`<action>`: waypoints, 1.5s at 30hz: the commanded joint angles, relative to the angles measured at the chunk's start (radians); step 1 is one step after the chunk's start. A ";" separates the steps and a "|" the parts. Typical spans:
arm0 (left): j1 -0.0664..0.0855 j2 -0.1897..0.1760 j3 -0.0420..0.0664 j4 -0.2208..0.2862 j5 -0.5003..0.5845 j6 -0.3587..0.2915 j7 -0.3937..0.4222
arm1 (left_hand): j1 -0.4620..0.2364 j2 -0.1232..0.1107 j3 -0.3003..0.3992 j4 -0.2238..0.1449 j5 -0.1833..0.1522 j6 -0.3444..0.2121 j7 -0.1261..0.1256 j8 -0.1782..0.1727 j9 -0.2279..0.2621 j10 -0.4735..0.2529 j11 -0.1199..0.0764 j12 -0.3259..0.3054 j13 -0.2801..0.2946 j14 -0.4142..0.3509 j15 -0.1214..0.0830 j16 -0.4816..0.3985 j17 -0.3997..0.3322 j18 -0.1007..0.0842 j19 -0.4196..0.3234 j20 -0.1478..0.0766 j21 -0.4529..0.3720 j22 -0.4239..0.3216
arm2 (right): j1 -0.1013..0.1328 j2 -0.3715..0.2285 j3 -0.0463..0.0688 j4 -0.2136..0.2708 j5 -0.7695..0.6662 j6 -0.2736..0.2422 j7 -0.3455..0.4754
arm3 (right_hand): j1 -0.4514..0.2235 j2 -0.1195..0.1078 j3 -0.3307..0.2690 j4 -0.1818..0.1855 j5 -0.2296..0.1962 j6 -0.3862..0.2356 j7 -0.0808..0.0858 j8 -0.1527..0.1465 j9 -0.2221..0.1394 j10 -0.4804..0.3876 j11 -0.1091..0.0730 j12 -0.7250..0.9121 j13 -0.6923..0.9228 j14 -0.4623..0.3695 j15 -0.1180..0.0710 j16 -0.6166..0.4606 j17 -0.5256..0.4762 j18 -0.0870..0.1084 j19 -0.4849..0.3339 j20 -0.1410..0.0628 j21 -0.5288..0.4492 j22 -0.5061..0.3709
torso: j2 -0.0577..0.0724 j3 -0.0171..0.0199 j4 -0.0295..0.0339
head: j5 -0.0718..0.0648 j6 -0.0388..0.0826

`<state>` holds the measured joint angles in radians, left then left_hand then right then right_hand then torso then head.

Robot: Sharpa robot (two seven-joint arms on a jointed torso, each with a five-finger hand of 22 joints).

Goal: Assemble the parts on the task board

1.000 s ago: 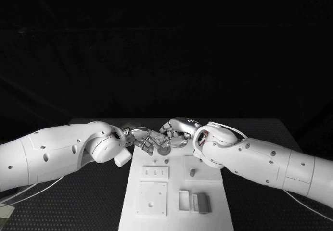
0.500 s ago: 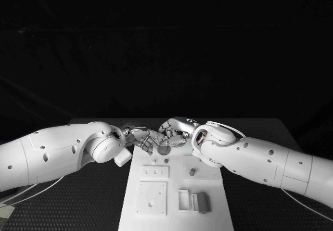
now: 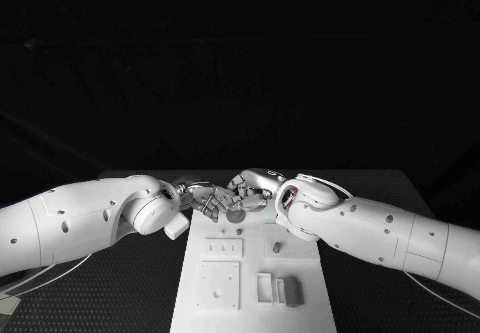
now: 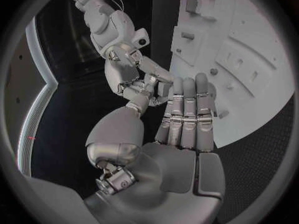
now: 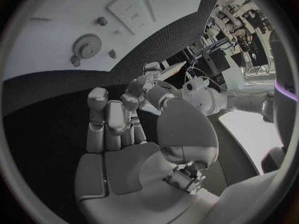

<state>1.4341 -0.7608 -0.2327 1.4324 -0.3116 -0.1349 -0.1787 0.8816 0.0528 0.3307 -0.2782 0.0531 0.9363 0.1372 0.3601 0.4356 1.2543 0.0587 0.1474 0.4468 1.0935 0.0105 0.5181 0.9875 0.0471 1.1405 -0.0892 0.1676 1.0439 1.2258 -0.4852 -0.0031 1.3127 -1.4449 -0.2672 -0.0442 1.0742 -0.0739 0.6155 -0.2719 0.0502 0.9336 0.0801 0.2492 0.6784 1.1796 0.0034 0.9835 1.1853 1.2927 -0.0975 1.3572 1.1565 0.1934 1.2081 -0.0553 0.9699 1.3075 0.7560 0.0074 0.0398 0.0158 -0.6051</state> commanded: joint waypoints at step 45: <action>0.003 -0.003 0.003 0.006 -0.043 -0.028 -0.006 | 0.097 0.001 0.042 -0.008 -0.004 0.082 -0.031 0.017 0.019 0.070 -0.032 0.017 0.090 0.047 -0.035 0.072 0.032 0.013 0.061 -0.030 0.037 0.078 | -0.003 0.019 -0.001 0.005 0.002 0.026 0.012 | -0.007 -0.003 -0.003 0.001 -0.003 0.035 0.029 0.001 0.003 0.002 -0.007 0.004 -0.001 0.006 -0.011 0.004 0.009 0.068 0.003 -0.007 0.003 0.013 | 0.000 0.0000 0.0000 | -0.006 -0.001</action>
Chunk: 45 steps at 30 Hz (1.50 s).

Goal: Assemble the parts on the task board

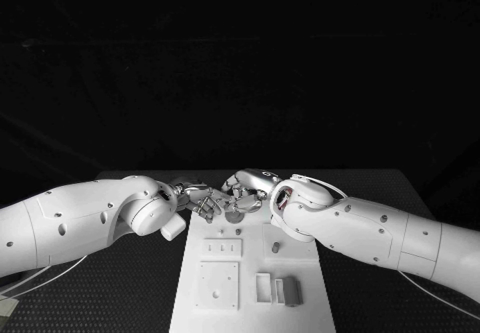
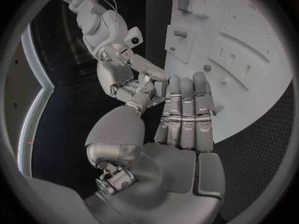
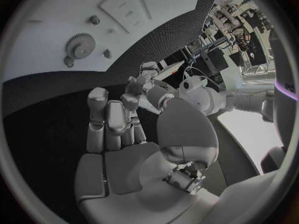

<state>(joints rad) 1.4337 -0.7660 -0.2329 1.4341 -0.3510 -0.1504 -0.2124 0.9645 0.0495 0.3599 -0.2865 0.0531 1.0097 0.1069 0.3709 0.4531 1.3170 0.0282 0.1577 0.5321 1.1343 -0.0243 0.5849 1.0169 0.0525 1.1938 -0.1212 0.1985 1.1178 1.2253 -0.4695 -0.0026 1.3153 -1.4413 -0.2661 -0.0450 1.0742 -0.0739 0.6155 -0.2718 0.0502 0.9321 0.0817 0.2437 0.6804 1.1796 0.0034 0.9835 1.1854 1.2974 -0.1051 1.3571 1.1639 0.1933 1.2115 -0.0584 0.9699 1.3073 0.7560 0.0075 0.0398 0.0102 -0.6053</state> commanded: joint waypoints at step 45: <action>0.002 0.004 0.003 -0.006 0.020 -0.001 0.027 | -0.064 -0.012 0.021 0.015 -0.004 0.050 -0.025 0.028 0.084 0.024 -0.026 0.068 0.108 0.025 -0.028 0.082 0.064 -0.003 0.030 -0.028 0.035 0.099 | -0.007 0.009 -0.002 -0.013 -0.011 0.000 -0.009 | -0.011 -0.001 -0.004 0.002 -0.003 0.040 0.026 0.007 0.003 0.004 -0.008 0.006 -0.001 0.007 -0.005 0.007 0.007 0.068 0.004 -0.006 0.004 0.013 | 0.000 -0.0011 -0.0003 | -0.006 -0.004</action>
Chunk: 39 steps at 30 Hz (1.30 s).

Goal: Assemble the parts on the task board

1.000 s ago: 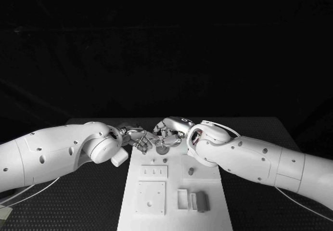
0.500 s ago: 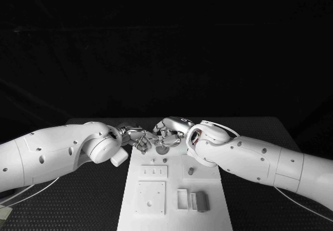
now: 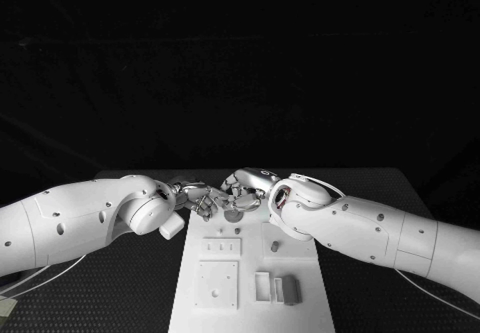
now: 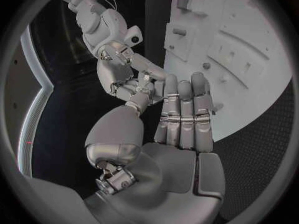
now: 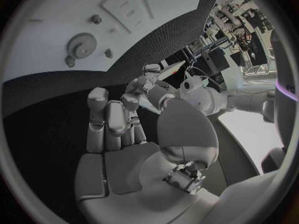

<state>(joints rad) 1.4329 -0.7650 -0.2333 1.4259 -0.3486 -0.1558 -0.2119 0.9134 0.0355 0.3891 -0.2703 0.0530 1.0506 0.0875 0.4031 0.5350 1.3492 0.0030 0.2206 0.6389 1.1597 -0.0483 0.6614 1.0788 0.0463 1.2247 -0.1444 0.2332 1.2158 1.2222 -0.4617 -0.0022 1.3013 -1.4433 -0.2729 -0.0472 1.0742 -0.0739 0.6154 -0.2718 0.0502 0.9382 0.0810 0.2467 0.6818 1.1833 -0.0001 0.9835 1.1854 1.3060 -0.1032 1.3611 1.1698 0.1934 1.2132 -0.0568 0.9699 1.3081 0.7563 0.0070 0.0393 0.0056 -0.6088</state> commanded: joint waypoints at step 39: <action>0.003 0.000 0.003 0.006 0.006 -0.019 0.025 | 0.117 -0.013 0.094 -0.016 0.002 0.014 -0.010 -0.017 0.038 -0.015 -0.002 0.018 0.026 0.001 -0.006 0.015 -0.004 0.000 0.009 -0.006 -0.009 0.028 | -0.007 0.002 -0.002 -0.003 0.000 0.012 -0.012 | -0.021 -0.014 -0.009 0.004 -0.003 0.030 0.026 0.001 0.002 0.001 -0.005 0.005 -0.002 -0.005 -0.008 -0.002 -0.005 0.068 0.004 -0.009 0.002 0.012 | 0.000 0.0002 0.0006 | -0.001 -0.006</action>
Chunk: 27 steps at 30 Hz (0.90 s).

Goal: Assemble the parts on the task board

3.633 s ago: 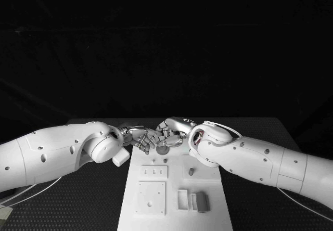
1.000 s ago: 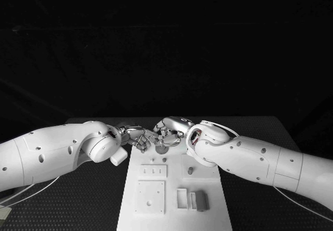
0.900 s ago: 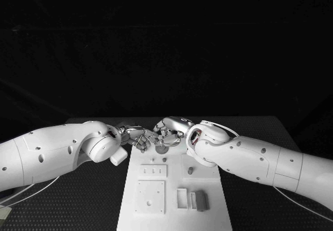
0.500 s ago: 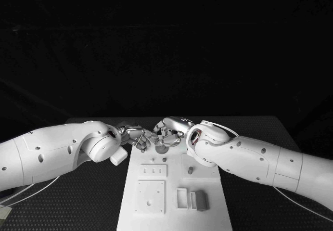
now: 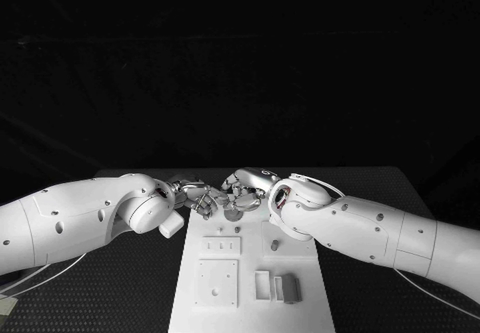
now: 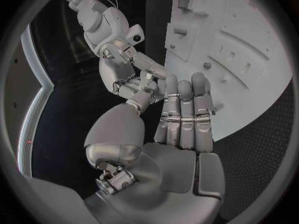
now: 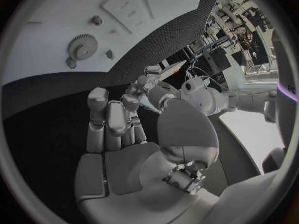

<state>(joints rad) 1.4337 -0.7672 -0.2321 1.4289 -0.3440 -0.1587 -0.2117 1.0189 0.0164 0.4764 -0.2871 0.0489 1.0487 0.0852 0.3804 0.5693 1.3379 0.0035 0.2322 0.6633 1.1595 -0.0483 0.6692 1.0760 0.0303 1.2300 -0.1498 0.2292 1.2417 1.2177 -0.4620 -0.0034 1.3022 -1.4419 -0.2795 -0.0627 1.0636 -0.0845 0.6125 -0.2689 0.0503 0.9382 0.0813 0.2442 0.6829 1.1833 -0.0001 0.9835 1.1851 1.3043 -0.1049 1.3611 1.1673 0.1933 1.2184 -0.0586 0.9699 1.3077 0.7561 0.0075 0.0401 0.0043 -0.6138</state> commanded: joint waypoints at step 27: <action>0.001 0.000 0.002 -0.007 -0.117 0.058 -0.092 | -0.024 -0.003 0.037 0.000 0.144 0.048 -0.023 0.008 0.082 0.023 -0.022 0.056 0.038 0.029 -0.027 0.059 0.009 0.014 0.046 -0.021 0.009 0.060 | -0.001 -0.088 0.005 -0.064 0.119 -0.140 0.069 | -0.047 -0.069 -0.052 0.019 -0.003 -0.129 0.082 -0.089 -0.036 -0.057 0.048 -0.009 -0.004 -0.073 0.043 -0.050 -0.054 0.069 -0.024 -0.007 -0.024 0.008 | -0.001 0.0009 -0.0006 | 0.007 -0.004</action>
<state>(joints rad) 1.4345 -0.7704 -0.2310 1.4221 -0.3842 -0.1427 -0.2468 1.0029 0.0121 0.5067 -0.2881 0.1867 1.0579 0.0944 0.3859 0.5710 1.3601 -0.0145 0.2863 0.7004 1.1846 -0.0734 0.7261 1.0843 0.0292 1.2695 -0.1716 0.2357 1.3009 1.2163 -0.5475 0.0000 1.2450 -1.3630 -0.3612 -0.0210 1.0164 -0.1503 0.5644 -0.2538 0.0503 0.8184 0.1470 0.1546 0.6467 1.1327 0.0503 0.9758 1.1823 1.2376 -0.0612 1.3157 1.1136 0.1846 1.1967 -0.0588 0.9508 1.3075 0.7555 0.0075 0.0397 0.0102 -0.6176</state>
